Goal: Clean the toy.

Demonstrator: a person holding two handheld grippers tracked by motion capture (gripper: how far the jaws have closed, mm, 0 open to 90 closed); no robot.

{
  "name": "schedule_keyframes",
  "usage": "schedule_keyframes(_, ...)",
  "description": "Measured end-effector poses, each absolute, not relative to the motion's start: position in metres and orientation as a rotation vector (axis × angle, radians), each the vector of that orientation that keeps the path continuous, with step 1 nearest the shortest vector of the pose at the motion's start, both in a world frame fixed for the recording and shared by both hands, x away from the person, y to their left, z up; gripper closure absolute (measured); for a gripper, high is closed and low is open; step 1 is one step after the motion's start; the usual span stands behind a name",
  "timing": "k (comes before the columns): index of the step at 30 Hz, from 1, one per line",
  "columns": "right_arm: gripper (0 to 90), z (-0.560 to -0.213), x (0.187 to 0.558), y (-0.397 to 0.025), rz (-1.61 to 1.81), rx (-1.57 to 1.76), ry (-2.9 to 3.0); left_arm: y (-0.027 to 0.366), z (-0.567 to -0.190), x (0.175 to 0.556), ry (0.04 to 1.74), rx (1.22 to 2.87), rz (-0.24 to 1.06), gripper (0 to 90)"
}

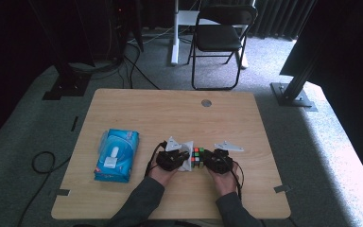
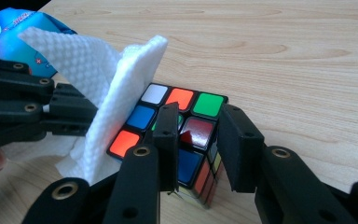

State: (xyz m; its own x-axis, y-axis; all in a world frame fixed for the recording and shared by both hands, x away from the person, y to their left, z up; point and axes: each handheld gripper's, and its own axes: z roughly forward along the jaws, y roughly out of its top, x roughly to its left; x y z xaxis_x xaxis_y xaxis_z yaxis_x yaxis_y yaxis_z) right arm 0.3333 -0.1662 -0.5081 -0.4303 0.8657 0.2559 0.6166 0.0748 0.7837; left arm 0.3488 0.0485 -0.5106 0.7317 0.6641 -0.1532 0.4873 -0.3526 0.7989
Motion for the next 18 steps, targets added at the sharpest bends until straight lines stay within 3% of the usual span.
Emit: schedule_keyframes(18, 70.0, -0.508, 0.332, -0.164, 1.273, 1.496, 2.069, 0.046, -0.524, 0.356, 0.954, 2.073, 0.253, 86.3)
